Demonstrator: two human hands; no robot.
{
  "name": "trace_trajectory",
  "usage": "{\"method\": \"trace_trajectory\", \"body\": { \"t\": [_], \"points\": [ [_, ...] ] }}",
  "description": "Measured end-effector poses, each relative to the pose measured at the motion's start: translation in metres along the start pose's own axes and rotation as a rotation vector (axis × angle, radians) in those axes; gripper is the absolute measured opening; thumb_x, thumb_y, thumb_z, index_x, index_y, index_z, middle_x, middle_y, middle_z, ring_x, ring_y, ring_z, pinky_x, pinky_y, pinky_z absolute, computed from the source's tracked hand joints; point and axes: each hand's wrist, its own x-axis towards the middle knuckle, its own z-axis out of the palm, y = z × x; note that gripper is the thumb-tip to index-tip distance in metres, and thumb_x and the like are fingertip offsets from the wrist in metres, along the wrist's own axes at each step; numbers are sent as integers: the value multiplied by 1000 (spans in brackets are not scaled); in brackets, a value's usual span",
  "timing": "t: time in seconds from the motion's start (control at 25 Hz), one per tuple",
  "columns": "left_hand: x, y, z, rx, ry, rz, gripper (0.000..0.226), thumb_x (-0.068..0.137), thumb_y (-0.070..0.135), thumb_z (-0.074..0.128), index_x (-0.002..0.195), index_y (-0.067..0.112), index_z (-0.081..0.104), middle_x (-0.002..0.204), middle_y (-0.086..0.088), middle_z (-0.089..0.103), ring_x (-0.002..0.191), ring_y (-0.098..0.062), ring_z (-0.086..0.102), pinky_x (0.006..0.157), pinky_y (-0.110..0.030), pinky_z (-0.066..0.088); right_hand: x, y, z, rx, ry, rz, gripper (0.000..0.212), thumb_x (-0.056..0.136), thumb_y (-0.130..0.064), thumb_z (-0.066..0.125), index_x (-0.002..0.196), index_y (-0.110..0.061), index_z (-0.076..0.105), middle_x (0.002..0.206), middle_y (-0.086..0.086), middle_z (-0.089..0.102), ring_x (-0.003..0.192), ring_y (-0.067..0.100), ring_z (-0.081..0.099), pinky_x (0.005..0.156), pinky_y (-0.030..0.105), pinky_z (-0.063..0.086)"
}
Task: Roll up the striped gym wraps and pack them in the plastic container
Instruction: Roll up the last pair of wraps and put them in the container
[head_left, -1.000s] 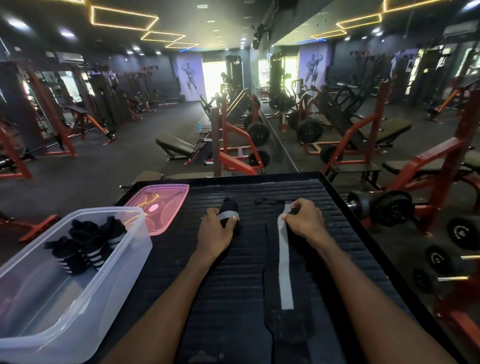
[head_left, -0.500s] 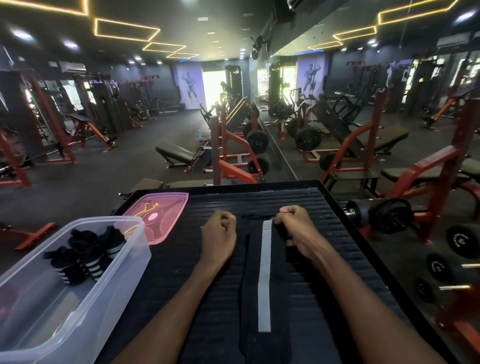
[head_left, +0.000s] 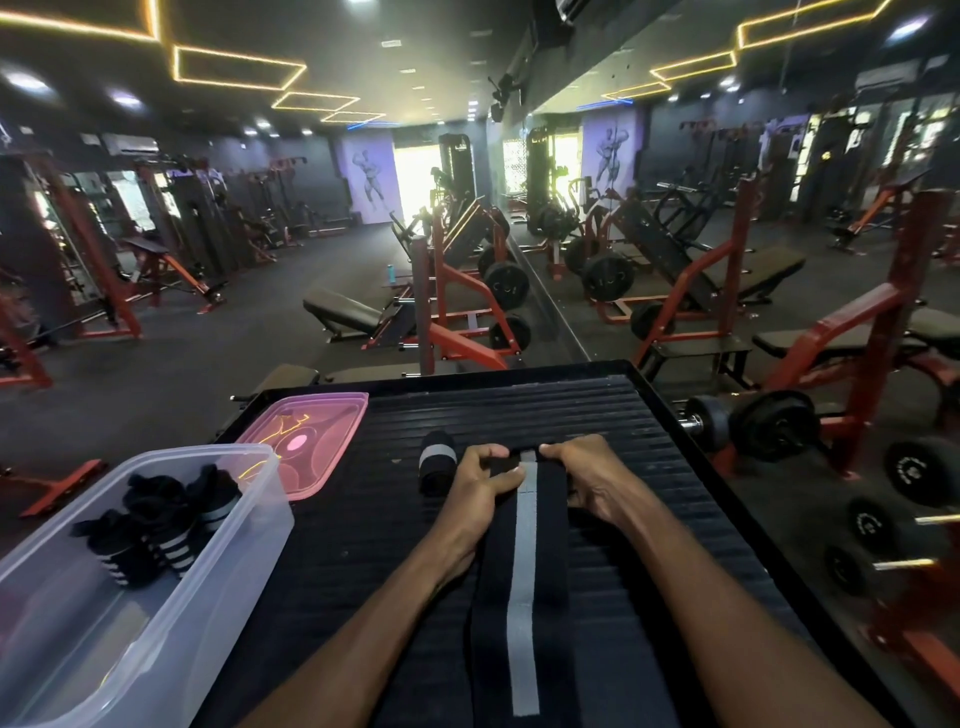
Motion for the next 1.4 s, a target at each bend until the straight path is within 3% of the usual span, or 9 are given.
{"method": "trace_trajectory", "body": {
  "t": [0.2, 0.32, 0.4, 0.52, 0.68, 0.84, 1.0, 1.2, 1.4],
  "points": [
    [9, -3, 2, -97, 71, -127, 35, 91, 20, 69, 116, 7, 47, 98, -8, 68, 81, -16, 69, 65, -29, 54, 4, -2, -2, 71, 44, -78, 20, 84, 13, 57, 84, -4, 67, 82, 17, 71, 68, 26, 68, 60, 35, 58],
    [21, 5, -3, -253, 1, -114, 43, 93, 32, 67, 112, -6, 61, 102, -18, 74, 95, -30, 73, 85, -39, 57, -2, -4, 4, 98, -69, -99, 29, 82, 18, 52, 93, 1, 73, 91, 20, 76, 81, 31, 75, 76, 41, 62],
    [26, 13, -4, -204, 47, -95, 40, 93, 34, 66, 114, -1, 68, 105, -17, 76, 101, -31, 73, 95, -44, 56, -7, -6, 7, 77, -145, -117, 33, 82, 17, 52, 98, -1, 75, 93, 20, 77, 84, 30, 76, 75, 38, 63],
    [32, 13, -8, -92, 172, -59, 29, 91, 28, 71, 105, 3, 73, 96, -14, 78, 90, -26, 75, 85, -39, 60, -10, -8, 7, 27, -168, -164, 23, 86, 8, 60, 97, -4, 76, 93, 17, 78, 85, 26, 75, 73, 34, 60],
    [31, 7, -19, -42, 189, -18, 26, 87, 28, 75, 97, 4, 75, 89, -11, 78, 82, -22, 76, 66, -28, 58, -4, -2, 11, -136, -116, -390, 4, 89, -10, 73, 89, -12, 77, 93, 7, 78, 90, 17, 72, 85, 31, 57],
    [30, 4, -28, -153, 82, -6, 21, 81, 20, 79, 96, 6, 75, 93, -15, 77, 86, -28, 74, 77, -35, 58, 1, 1, 9, -163, -142, -432, 8, 90, -8, 72, 86, -13, 77, 90, 8, 78, 86, 15, 71, 86, 33, 57],
    [30, 3, -29, -159, 46, 64, 2, 82, 10, 77, 84, 10, 76, 86, -11, 76, 79, -19, 71, 72, -30, 57, -2, 0, 8, -164, -197, -464, 9, 90, -4, 71, 92, -10, 77, 91, 8, 78, 88, 15, 71, 88, 33, 56],
    [28, 4, -30, -63, 47, 154, 4, 82, 7, 77, 83, 10, 77, 85, -7, 77, 81, -16, 72, 77, -28, 56, -6, -3, 8, -131, -208, -512, 16, 86, 4, 72, 91, -9, 79, 96, 19, 77, 88, 19, 72, 89, 33, 57],
    [28, 5, -31, -131, 38, 137, 15, 79, -4, 76, 77, 10, 76, 86, -11, 75, 85, -22, 70, 90, -38, 56, -7, -3, 9, -86, -249, -478, 19, 83, 10, 72, 92, -5, 78, 93, 10, 78, 88, 15, 74, 82, 23, 57]
  ]
}}
